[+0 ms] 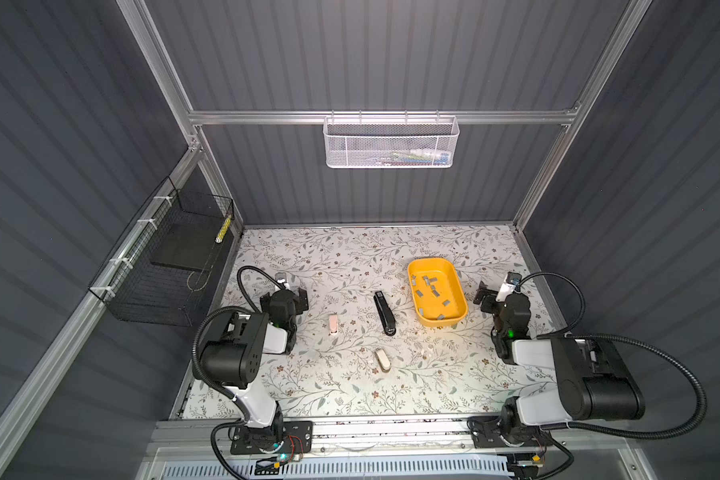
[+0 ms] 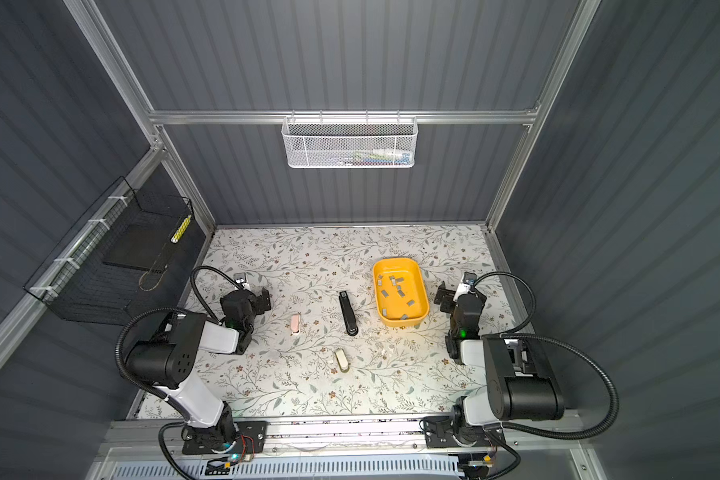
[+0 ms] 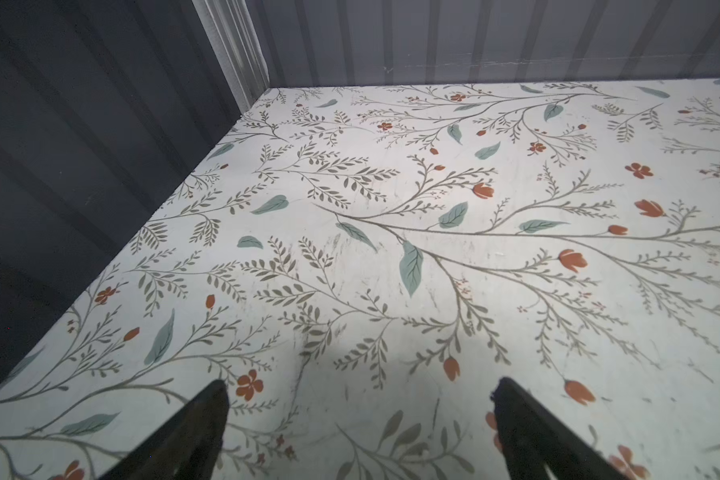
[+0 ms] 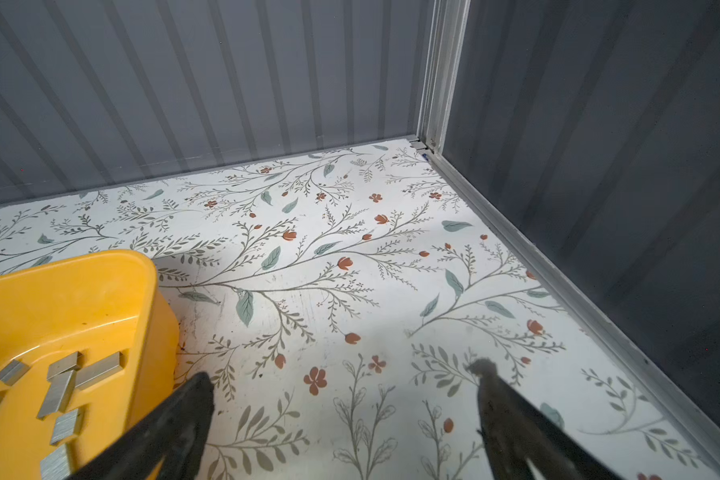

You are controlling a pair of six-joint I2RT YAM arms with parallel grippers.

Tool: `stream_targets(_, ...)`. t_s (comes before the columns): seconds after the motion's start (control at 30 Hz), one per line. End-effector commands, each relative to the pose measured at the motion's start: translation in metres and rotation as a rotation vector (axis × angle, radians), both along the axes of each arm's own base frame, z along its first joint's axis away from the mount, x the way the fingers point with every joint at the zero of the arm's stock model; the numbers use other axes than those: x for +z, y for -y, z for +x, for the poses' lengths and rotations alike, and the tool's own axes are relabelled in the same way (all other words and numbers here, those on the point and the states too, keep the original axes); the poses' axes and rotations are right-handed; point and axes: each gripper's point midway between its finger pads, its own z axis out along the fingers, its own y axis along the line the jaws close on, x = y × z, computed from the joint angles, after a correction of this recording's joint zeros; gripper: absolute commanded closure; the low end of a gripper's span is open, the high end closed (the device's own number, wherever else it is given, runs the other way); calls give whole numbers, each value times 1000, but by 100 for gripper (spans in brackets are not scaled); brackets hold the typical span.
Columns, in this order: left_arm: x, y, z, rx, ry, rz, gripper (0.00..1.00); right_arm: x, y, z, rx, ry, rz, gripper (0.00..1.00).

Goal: Load the staples into the stapler

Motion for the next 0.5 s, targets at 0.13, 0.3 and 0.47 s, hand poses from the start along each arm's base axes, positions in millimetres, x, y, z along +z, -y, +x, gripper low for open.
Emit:
stream_targets(0.13,4,0,3,-10,17,8,0,7,4,3,-20,26,0,1)
stream_targets(0.3,3,1,4,-17,7,6,0,7,4,3,-20,26,0,1)
stream_targets(0.47,2,1,4,-16,7,6,0,7,4,3,-18,26,0,1)
